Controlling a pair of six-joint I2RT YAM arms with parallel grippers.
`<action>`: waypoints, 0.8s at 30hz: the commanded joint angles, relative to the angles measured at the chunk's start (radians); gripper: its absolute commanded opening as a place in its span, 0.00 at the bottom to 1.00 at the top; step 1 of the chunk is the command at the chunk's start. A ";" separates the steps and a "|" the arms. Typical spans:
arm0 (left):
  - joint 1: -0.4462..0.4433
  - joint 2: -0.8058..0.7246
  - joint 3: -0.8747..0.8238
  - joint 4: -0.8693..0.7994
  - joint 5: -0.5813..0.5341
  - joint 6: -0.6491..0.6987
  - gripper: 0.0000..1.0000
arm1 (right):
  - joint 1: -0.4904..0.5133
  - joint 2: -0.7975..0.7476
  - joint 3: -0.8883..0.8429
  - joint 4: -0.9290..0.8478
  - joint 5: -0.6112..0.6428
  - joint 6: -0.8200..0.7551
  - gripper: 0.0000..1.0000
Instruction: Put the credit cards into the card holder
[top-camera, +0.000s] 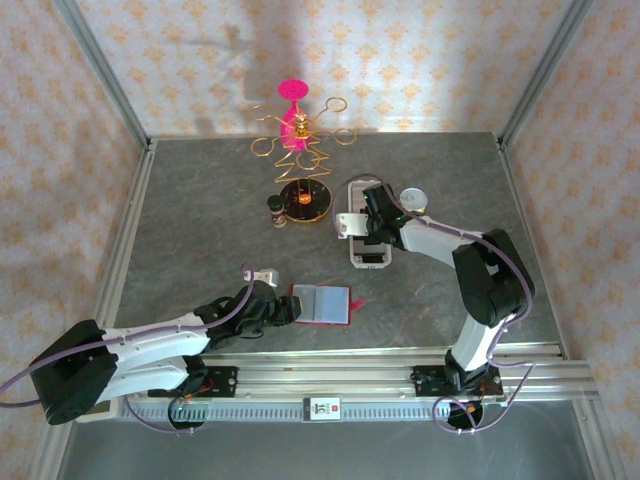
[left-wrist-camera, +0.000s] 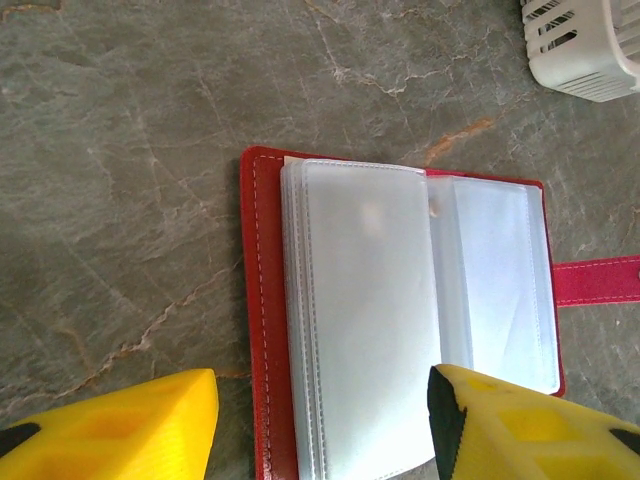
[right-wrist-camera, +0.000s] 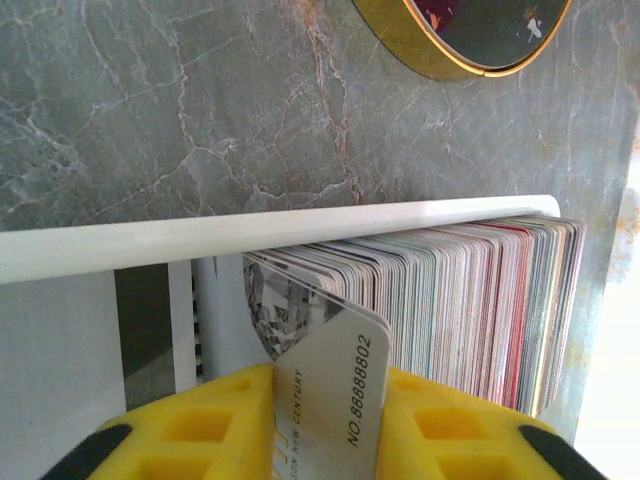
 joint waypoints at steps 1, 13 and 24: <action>0.009 -0.012 -0.014 0.000 -0.014 -0.008 0.59 | -0.007 -0.044 -0.008 -0.002 0.026 -0.003 0.26; 0.009 0.003 -0.010 0.017 -0.002 -0.007 0.58 | -0.007 -0.056 0.004 -0.023 0.026 0.002 0.17; 0.009 0.034 0.002 0.008 -0.005 0.006 0.62 | -0.007 -0.116 -0.004 -0.063 0.006 0.018 0.13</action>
